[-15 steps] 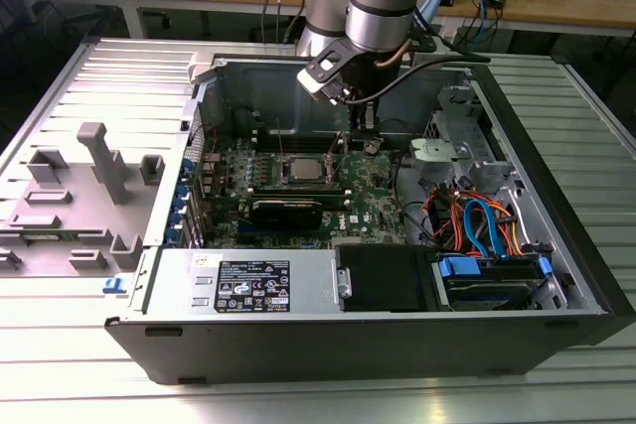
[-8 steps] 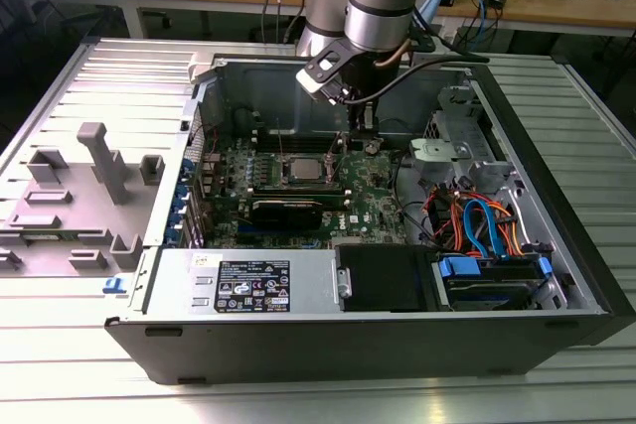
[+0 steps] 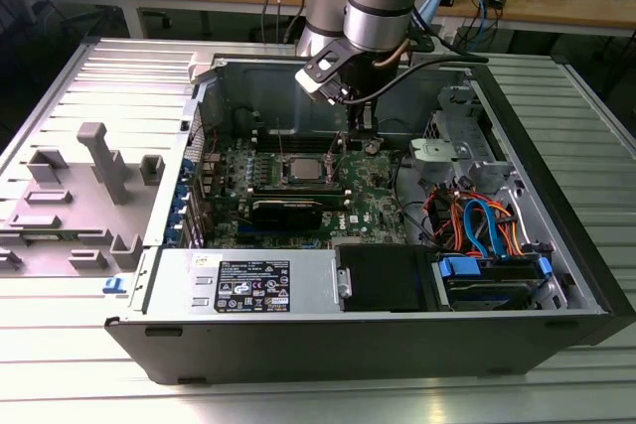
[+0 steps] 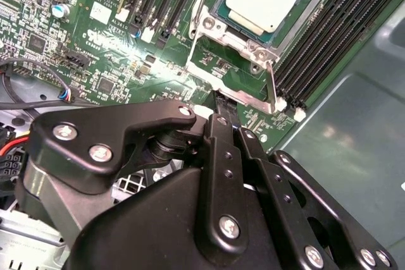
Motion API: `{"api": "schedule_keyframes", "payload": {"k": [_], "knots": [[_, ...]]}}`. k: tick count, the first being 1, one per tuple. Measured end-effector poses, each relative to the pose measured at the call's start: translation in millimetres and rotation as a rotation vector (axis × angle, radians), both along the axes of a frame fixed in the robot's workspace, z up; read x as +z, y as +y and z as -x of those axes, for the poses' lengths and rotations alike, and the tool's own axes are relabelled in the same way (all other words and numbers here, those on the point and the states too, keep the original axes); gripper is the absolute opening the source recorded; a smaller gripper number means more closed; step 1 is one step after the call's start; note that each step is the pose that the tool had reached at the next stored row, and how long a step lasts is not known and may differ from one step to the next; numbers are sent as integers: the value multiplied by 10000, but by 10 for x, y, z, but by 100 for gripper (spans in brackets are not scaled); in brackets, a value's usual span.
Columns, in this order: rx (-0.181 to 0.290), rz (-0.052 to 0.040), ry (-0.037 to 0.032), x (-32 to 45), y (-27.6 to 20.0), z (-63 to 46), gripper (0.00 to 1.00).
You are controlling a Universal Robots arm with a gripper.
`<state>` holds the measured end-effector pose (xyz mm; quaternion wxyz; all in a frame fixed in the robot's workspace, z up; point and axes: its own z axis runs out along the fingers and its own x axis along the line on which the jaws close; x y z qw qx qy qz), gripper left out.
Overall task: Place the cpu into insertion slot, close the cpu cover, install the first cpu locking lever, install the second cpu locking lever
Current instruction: 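Close the cpu cover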
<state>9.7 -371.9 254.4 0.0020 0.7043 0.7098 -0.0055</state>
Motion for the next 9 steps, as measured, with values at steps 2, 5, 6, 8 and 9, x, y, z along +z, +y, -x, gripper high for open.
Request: {"api": "schedule_keyframes", "payload": {"k": [2,5,6,8,9], "knots": [[-2,0,0,0,0,4,11],[-1,0,0,0,0,8,11],[0,0,0,0,0,9,11],[-2,0,0,0,0,14,11],[-1,0,0,0,0,16,11]]}}
